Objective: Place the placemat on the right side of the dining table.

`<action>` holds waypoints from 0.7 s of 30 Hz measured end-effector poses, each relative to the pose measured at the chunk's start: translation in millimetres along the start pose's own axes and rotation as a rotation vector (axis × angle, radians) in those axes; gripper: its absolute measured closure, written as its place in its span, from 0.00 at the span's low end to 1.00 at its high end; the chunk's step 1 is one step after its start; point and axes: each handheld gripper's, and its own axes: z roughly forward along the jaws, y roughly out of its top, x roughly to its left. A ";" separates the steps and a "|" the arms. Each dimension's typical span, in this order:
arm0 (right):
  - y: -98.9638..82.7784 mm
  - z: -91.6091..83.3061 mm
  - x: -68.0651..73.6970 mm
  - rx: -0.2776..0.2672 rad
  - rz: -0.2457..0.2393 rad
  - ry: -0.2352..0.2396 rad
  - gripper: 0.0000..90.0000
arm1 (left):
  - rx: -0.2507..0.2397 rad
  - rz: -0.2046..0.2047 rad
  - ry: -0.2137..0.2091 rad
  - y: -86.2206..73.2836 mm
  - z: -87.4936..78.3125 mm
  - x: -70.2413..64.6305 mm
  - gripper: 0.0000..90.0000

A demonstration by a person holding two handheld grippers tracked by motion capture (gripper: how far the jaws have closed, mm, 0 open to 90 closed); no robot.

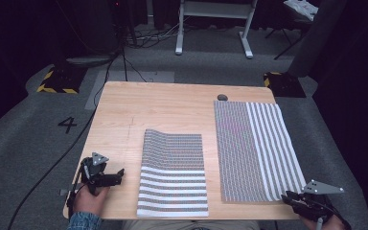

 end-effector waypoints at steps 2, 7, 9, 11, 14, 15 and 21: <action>8.1 -5.0 10.5 -0.040 -0.006 0.071 0.65 | 0.000 0.000 0.000 0.0 0.0 0.0 0.04; 36.1 -0.8 43.3 -0.082 -0.075 0.128 0.58 | 0.000 0.000 0.001 0.0 0.0 -0.1 0.04; 48.6 9.0 56.0 -0.083 -0.104 0.141 0.57 | -0.002 -0.001 0.002 -0.1 0.1 -0.2 0.04; 60.0 22.5 68.1 -0.077 -0.122 0.163 0.56 | -0.001 0.000 0.002 -0.1 0.0 -0.2 0.04; 73.4 45.3 87.5 -0.053 -0.149 0.212 0.54 | -0.002 -0.001 0.002 -0.2 0.0 -0.3 0.04; 75.8 51.1 92.4 -0.046 -0.151 0.224 0.53 | -0.001 -0.001 0.002 -0.2 -0.1 -0.3 0.04; 81.6 90.5 113.4 0.018 -0.154 0.247 0.42 | -0.001 -0.001 0.003 -0.2 -0.2 -0.3 0.04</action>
